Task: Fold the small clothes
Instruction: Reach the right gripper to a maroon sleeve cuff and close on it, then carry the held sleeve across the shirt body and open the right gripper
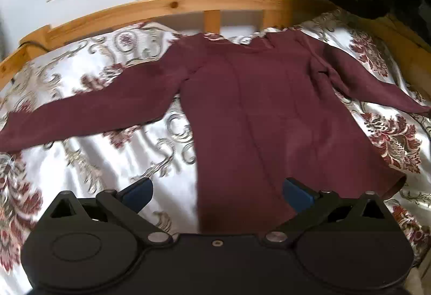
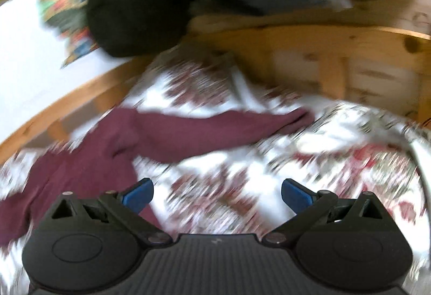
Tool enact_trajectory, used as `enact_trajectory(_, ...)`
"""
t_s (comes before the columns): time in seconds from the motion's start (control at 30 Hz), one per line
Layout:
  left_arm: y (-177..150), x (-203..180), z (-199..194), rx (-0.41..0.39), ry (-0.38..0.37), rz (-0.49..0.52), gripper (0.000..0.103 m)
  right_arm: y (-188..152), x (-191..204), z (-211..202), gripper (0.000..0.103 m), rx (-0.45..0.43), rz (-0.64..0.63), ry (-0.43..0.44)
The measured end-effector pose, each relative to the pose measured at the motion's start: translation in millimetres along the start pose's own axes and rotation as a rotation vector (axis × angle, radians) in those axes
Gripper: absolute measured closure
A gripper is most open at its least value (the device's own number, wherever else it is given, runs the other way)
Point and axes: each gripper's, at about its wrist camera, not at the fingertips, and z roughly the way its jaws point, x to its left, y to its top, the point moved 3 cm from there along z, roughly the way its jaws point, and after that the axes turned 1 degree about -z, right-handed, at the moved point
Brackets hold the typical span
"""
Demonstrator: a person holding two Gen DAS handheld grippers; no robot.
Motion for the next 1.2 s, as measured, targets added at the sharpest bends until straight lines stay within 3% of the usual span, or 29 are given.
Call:
enact_trajectory(0.13,13.3,-18.9,8.9,0.007,-0.026,0.007,0.001,26.1,-31.4,35.7,0.000,-0.006,0.141,0.002)
enact_trajectory(0.33,3.1,-45.4,10.3,0.027,-0.117,0.008,0.001,47.1,-39.6,94.2,0.000,0.078,0.199,0.048)
enact_trajectory(0.43,-1.5,-48.9,5.6,0.004,-0.117,0.021,0.001,45.8,-46.6,115.8,0.000,0.135,0.259,-0.014)
enact_trajectory(0.53,-1.8,-45.8,2.4,-0.017,-0.115,0.021,0.001,46.6,-53.1,127.2,0.000,0.123,0.252,-0.107)
enact_trajectory(0.67,0.1,-36.6,9.4,-0.009,-0.100,-0.019,0.001,50.9,-67.2,144.8,0.001,0.116,0.329,-0.148)
enact_trajectory(0.77,0.8,-31.4,20.1,0.022,-0.109,-0.073,0.001,51.1,-78.4,152.8,0.015,0.075,0.398,-0.214)
enact_trajectory(0.83,1.1,-31.6,27.1,0.040,-0.120,-0.088,0.001,48.9,-85.2,156.1,0.035,0.042,0.423,-0.271)
enact_trajectory(0.87,1.6,-32.5,29.9,0.046,-0.125,-0.086,0.001,46.5,-88.9,156.4,0.041,0.012,0.440,-0.292)
enact_trajectory(1.0,3.6,-37.9,36.4,0.040,-0.119,-0.048,0.001,37.4,-95.9,153.9,0.075,-0.080,0.478,-0.281)
enact_trajectory(1.1,5.3,-38.9,40.2,0.037,-0.117,-0.033,0.001,38.3,-84.4,145.9,0.087,-0.165,0.384,-0.283)
enact_trajectory(1.2,4.5,-37.2,44.4,0.050,-0.115,-0.042,0.001,45.5,-58.7,132.1,0.092,-0.291,0.225,-0.256)
